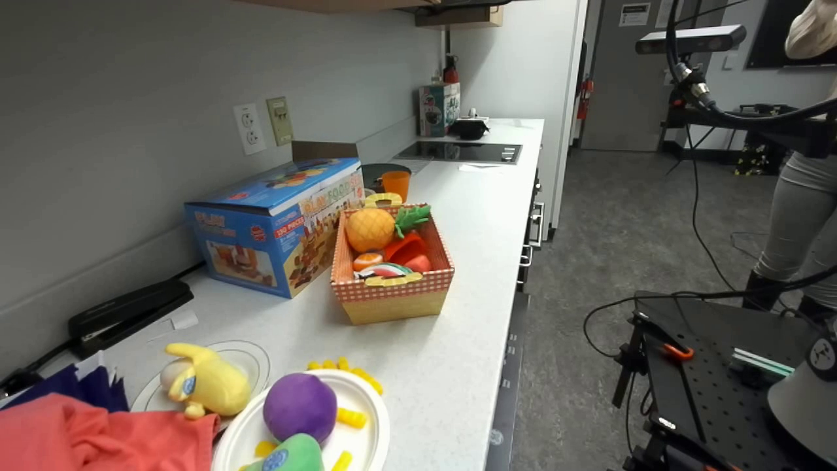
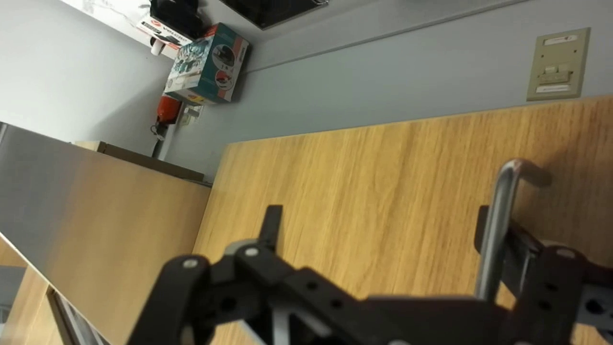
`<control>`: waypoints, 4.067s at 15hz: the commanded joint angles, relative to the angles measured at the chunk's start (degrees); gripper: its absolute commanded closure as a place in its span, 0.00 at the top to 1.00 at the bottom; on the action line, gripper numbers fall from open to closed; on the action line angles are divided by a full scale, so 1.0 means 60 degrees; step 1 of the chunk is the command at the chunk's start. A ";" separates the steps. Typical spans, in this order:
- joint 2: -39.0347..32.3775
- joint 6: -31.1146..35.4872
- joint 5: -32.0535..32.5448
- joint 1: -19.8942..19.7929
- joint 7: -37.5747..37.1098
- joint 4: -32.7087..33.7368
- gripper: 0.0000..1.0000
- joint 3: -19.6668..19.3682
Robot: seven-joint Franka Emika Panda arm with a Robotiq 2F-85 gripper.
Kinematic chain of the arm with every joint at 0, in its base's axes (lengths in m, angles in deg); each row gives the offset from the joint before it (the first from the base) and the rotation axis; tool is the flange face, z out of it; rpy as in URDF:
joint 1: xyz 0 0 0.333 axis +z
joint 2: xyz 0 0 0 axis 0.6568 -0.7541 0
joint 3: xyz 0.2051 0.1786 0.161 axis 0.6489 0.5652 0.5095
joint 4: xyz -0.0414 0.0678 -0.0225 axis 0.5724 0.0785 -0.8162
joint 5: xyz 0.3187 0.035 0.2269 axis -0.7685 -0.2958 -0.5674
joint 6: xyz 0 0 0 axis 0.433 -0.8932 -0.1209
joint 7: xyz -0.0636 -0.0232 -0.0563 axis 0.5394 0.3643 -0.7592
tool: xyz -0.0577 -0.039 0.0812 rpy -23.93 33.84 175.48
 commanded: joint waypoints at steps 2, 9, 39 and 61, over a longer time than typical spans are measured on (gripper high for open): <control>0.0908 -0.0198 -0.0346 -0.0251 0.0713 -0.0293 1.00 -0.0482; 0.1575 -0.0599 -0.1023 -0.0482 0.1291 -0.0700 1.00 -0.0593; 0.1563 -0.0259 -0.0021 -0.1118 0.0284 -0.1069 1.00 0.0268; 0.2806 0.3699 0.0976 -0.2478 0.3279 -0.2927 1.00 -0.1274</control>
